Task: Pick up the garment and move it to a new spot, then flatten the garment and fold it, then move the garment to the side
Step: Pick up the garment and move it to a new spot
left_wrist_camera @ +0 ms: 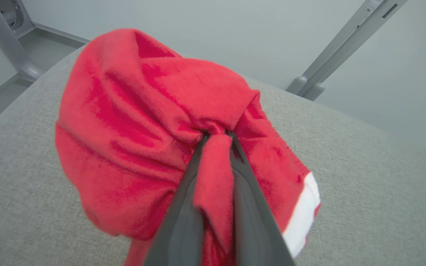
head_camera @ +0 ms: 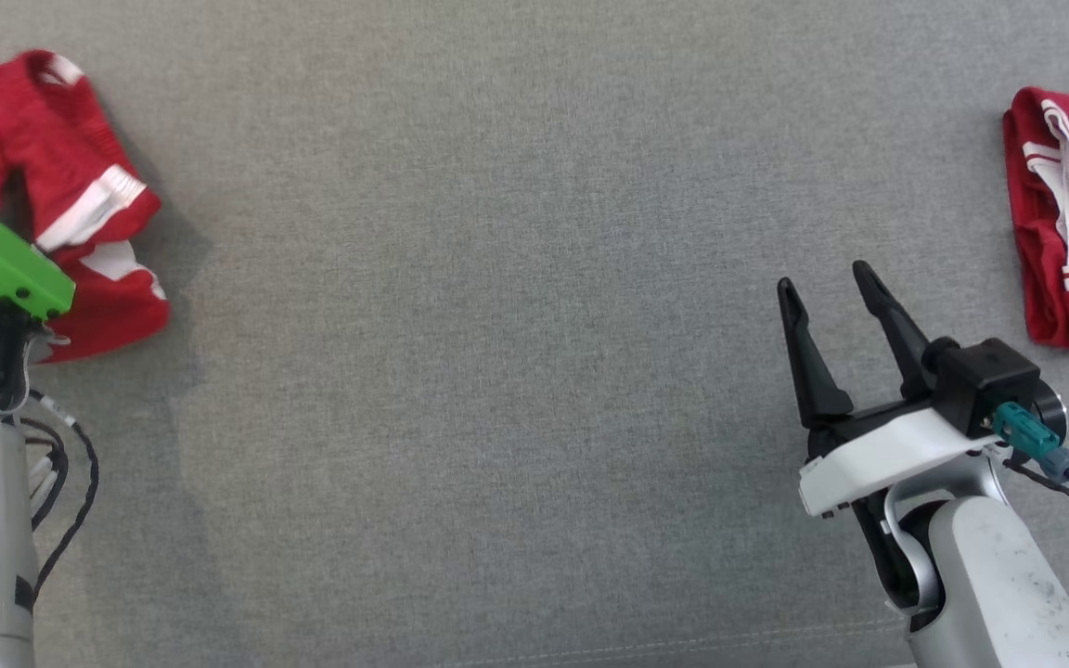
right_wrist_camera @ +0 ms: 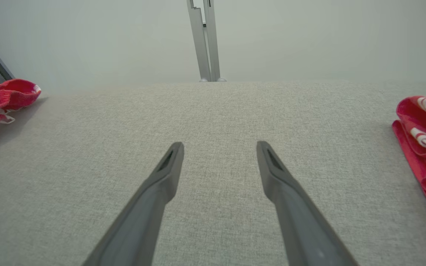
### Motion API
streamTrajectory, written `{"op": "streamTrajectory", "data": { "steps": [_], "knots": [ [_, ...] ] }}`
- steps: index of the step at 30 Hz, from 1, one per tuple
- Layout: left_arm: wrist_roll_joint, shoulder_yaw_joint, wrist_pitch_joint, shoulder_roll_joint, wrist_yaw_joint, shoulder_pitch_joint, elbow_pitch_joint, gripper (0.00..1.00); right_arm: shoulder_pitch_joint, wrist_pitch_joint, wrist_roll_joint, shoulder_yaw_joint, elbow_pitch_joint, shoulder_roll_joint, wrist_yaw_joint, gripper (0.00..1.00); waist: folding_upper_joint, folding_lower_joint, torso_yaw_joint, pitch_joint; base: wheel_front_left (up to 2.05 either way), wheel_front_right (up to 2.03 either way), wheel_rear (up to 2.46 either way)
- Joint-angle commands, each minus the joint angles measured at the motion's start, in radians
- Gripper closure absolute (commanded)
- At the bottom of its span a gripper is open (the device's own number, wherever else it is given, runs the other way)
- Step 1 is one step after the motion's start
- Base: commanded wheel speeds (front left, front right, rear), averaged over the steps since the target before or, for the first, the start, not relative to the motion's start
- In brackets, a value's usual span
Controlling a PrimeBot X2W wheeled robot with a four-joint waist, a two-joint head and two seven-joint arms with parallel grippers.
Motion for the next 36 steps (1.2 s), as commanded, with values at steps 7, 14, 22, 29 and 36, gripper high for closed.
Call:
{"op": "streamTrajectory", "data": {
  "steps": [7, 14, 22, 29, 36],
  "knots": [
    [-0.066, -0.088, 0.059, -0.091, -0.007, -0.01, -0.3, 1.0, 0.038, -0.031, 0.019, -0.005, 0.045, 0.02, -0.001, 0.0, 0.0, -0.0001, -0.04, -0.16, 0.0, 0.0, 0.0],
    [-0.117, -0.237, 0.112, -0.193, -0.007, 0.036, -0.507, 1.0, 0.051, -0.037, 0.024, -0.005, 0.06, 0.032, -0.001, 0.0, 0.0, -0.0001, -0.139, -0.185, 0.0, 0.0, 0.0],
    [-0.194, -0.37, 0.081, -0.254, -0.007, 0.087, -0.549, 1.0, 0.053, -0.042, 0.031, -0.004, 0.056, 0.04, -0.001, 0.0, 0.0, -0.0001, -0.27, -0.153, 0.0, 0.0, 0.0],
    [-0.118, -0.505, 0.029, -0.189, -0.007, 0.133, -0.425, 1.0, 0.043, -0.06, 0.041, -0.002, 0.067, 0.046, -0.001, 0.0, 0.0, -0.0001, -0.354, -0.114, 0.0, 0.0, 0.0],
    [0.04, -0.582, -0.064, -0.109, 0.007, 0.123, -0.194, 0.64, 0.038, -0.075, 0.045, -0.008, 0.079, 0.048, -0.001, 0.0, 0.0, -0.0001, -0.365, -0.1, 0.0, 0.0, 0.0]
  ]
}}
